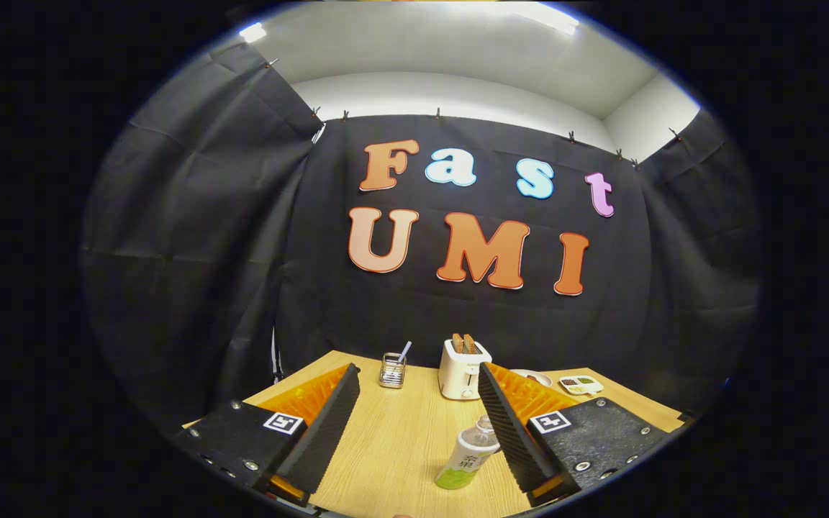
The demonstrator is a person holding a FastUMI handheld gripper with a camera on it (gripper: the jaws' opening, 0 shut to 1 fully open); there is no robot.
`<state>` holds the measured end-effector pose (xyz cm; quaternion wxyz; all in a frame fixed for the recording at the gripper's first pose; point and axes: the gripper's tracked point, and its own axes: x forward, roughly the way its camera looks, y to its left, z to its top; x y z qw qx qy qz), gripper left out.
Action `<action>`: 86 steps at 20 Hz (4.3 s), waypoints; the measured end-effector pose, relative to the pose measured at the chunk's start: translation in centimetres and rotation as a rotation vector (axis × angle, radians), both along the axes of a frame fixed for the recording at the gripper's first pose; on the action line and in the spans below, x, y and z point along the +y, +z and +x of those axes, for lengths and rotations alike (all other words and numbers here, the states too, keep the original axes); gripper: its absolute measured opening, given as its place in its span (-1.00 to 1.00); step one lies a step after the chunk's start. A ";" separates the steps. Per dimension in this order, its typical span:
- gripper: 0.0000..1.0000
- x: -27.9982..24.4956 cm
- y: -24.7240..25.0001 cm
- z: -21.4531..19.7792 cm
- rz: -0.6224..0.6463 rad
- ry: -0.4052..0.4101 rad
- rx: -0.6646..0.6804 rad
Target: Take the bottle from table, then pour the juice into the cup, finally place the bottle on the coaster
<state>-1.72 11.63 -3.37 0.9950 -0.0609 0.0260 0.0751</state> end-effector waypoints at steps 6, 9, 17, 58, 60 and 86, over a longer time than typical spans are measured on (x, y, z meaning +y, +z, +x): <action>0.97 -1.7 -1.0 0.9 0.056 -0.021 0.008; 0.97 -2.5 -1.1 1.4 0.108 -0.014 0.001; 0.97 -5.8 -4.0 4.0 0.009 -0.104 0.013; 0.18 -7.9 -21.0 7.2 0.139 -0.187 0.297; 0.18 -7.6 -20.3 7.3 0.215 -0.192 0.304; 0.17 -10.3 -15.5 11.9 1.379 -0.339 0.191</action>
